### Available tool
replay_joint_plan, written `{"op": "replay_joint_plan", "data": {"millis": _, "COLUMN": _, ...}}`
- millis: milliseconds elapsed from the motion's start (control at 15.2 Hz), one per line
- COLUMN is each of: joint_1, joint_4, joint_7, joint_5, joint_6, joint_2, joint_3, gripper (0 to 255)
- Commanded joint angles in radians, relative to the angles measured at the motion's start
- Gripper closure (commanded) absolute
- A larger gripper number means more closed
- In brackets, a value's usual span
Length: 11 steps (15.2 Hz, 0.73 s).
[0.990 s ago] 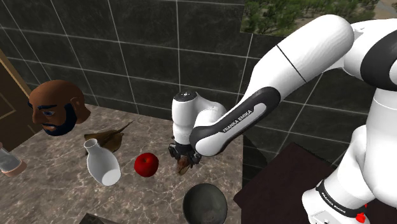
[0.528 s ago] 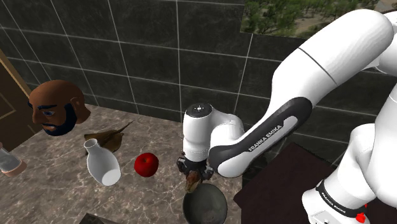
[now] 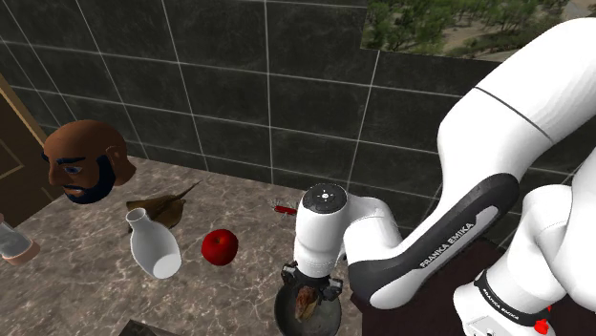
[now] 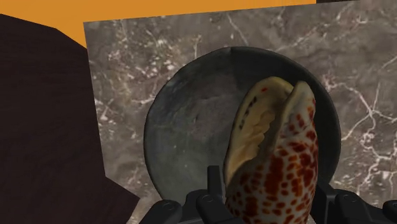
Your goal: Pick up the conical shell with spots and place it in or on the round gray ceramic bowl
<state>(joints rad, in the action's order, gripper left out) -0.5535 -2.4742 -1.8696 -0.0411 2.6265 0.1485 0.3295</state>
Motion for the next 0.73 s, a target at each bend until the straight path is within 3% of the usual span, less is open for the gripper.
{"op": "replay_joint_plan", "data": {"millis": 0, "joint_1": -0.005, "joint_4": -0.009, "joint_7": -0.015, "joint_5": -0.015, "joint_6": 0.028, "joint_2": 0.02, "joint_3": -0.004, "gripper": 255}}
{"op": "replay_joint_plan", "data": {"millis": 660, "joint_1": -0.034, "joint_4": 0.0, "joint_7": -0.071, "joint_5": -0.096, "joint_6": 0.132, "joint_2": 0.138, "joint_3": -0.047, "gripper": 255}}
